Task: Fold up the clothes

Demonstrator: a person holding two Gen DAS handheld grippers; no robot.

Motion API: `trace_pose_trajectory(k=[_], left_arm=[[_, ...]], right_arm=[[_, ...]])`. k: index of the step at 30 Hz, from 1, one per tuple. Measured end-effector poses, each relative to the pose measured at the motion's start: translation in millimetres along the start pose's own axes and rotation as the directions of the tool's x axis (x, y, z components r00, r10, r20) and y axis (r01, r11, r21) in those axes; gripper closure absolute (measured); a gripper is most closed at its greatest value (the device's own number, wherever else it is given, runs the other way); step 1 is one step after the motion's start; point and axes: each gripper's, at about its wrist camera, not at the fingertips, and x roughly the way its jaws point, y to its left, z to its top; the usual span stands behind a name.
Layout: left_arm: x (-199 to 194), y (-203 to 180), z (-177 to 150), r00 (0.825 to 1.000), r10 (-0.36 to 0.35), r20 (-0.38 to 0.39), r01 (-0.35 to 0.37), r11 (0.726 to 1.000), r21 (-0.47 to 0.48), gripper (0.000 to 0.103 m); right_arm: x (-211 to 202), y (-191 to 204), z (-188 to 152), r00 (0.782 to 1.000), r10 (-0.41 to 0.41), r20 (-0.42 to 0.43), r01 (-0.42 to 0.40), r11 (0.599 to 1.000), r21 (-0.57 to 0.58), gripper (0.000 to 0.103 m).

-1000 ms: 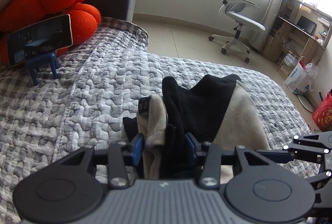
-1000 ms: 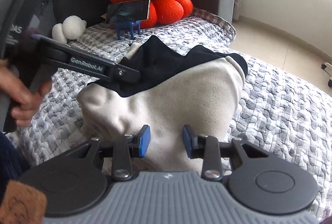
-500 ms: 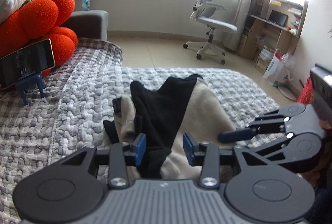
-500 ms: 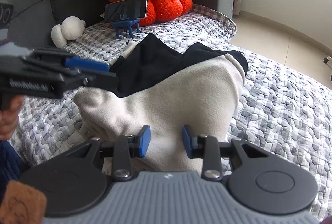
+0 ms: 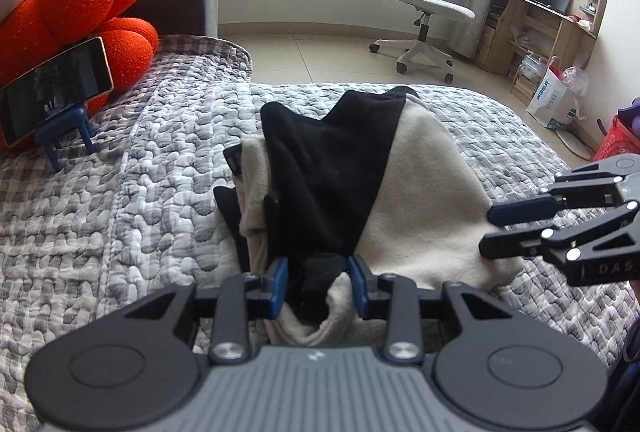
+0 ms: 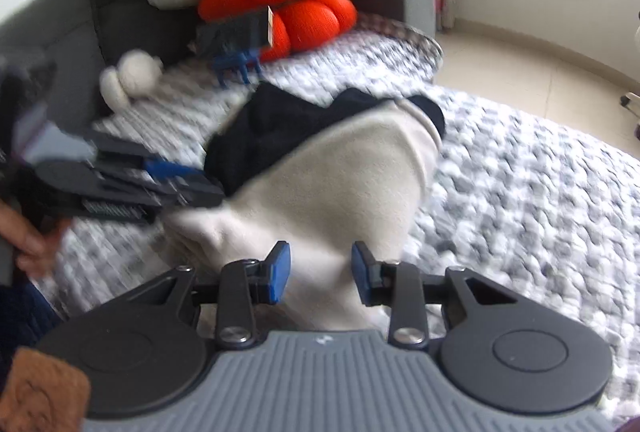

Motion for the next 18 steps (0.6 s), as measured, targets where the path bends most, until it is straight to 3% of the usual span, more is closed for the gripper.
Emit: trace_pose_trajectory(k=[3, 13, 14, 18], left_arm=[[0, -1, 0, 1.000, -0.002, -0.002, 0.002, 1.000, 0.006, 0.068], [1, 0, 1, 1.000, -0.005, -0.006, 0.005, 1.000, 0.013, 0.068], [1, 0, 1, 1.000, -0.006, -0.005, 0.006, 1.000, 0.012, 0.068], [-7, 1, 6, 0.999, -0.022, 0.037, 0.023, 1.000, -0.011, 0.068]], right_arm=[[5, 5, -5, 0.999, -0.035, -0.033, 0.033, 0.998, -0.054, 0.068], [-3, -3, -10, 0.998, -0.006, -0.070, 0.004, 0.999, -0.036, 0.067], [0, -3, -12, 0.996, -0.021, -0.087, 0.017, 0.999, -0.042, 0.062], [6, 3, -15, 0.993, -0.044, -0.105, 0.038, 0.997, -0.061, 0.058]])
